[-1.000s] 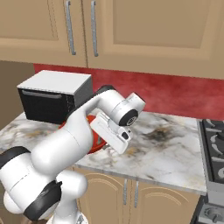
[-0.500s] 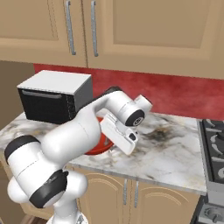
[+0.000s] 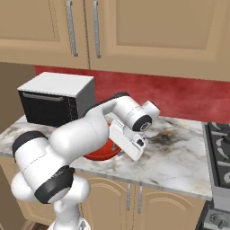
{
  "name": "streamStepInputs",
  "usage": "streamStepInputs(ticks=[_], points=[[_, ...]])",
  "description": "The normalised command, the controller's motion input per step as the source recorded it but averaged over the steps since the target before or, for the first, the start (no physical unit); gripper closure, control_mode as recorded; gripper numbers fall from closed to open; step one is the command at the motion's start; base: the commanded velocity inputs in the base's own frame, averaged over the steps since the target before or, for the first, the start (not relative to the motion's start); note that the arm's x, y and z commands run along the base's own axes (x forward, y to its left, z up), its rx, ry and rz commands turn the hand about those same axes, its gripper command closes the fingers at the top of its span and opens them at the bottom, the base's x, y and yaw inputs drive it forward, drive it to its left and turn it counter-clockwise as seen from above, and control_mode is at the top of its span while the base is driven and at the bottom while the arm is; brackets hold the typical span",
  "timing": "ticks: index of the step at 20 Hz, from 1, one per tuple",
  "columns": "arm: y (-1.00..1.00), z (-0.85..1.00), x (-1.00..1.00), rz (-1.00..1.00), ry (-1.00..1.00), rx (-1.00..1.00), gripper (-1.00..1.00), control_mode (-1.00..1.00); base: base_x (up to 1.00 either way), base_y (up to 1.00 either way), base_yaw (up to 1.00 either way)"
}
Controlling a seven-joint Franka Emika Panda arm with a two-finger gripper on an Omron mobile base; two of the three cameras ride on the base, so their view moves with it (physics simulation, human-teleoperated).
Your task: Place the cup inside the bowl on the dining table and move the bowl to any counter.
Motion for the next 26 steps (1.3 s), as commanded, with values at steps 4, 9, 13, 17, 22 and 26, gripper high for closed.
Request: streamStepInputs(ticks=[4,9,13,17,22,26], points=[[-0.04,-0.32,0.14,0.0,0.0,0.0,1.0,-1.0,0.0,0.0,0.0],[0.0,-0.23,0.21,0.0,0.0,-0.01,1.0,-1.0,0.0,0.0,0.0],[0.0,-0.09,0.36,0.0,0.0,0.0,1.0,-1.0,0.0,0.0,0.0],[0.0,-0.08,0.49,0.0,0.0,0.0,1.0,-1.0,0.0,0.0,0.0],[-0.01,-0.17,0.47,0.0,0.0,-0.01,1.0,-1.0,0.0,0.0,0.0],[-0.04,-0.32,0.32,0.0,0.0,-0.01,1.0,-1.0,0.0,0.0,0.0]])
